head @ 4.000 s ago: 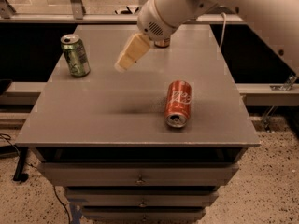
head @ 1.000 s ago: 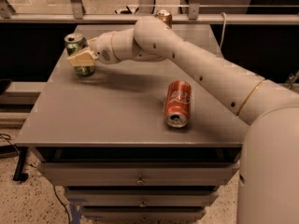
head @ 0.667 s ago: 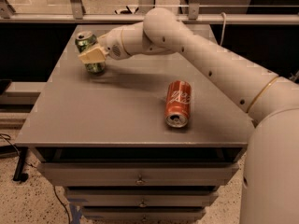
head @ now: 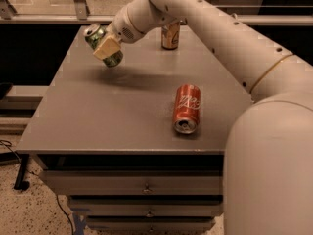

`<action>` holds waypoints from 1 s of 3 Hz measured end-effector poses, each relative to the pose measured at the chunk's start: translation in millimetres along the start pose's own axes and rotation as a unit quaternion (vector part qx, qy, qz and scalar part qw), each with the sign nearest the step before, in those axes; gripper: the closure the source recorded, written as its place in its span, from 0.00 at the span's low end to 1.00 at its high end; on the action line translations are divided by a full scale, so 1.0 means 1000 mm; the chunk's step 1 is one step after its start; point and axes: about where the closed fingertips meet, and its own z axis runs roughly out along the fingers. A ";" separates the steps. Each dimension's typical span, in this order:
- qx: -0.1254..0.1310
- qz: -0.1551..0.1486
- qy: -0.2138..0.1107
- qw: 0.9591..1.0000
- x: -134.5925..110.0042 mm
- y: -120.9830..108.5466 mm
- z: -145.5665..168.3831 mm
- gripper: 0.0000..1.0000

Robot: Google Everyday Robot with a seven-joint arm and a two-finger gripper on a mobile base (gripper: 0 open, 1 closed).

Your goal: Knock green can over

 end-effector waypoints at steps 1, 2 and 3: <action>-0.023 -0.073 0.090 0.993 0.006 0.002 -0.003 1.00; -0.056 -0.133 0.187 0.972 0.026 0.014 -0.008 1.00; -0.093 -0.189 0.258 0.943 0.042 0.028 -0.011 1.00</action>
Offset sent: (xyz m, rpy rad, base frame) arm -0.0241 -0.0467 -0.0242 -0.7262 -0.0852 0.2612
